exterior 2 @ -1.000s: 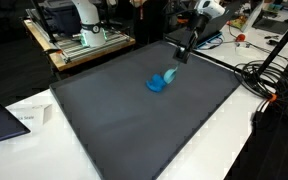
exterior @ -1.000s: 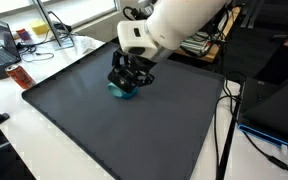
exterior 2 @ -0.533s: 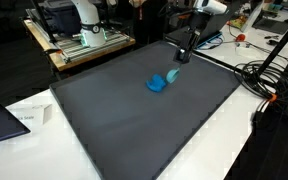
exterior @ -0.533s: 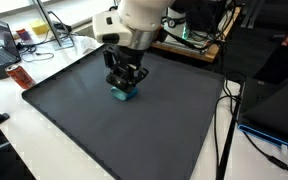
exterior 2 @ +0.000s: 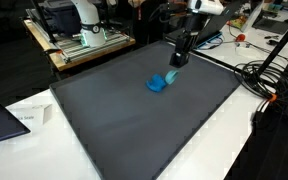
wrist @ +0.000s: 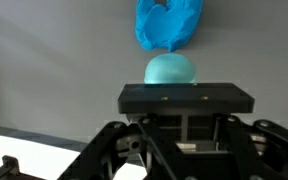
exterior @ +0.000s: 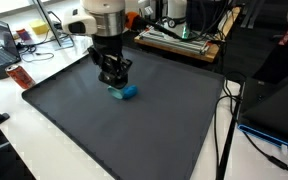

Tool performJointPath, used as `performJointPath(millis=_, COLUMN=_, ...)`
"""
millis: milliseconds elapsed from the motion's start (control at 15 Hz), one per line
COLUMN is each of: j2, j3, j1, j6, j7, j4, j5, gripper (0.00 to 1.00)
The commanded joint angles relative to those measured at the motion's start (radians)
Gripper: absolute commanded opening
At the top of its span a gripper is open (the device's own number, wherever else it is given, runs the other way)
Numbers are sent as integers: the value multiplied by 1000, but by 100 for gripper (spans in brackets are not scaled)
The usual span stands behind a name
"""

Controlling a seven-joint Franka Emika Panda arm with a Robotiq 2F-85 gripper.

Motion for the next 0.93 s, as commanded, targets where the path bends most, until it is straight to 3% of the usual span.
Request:
performJointPath(millis=0, j2=-40, j3=1, j1=-49, j6=20, j7=-114, j4=-37, j5=120, gripper=22)
performJointPath(millis=867, j2=-37, j3=20, j1=-209, j6=31, j7=-453, j4=-53, j5=442, gripper=22)
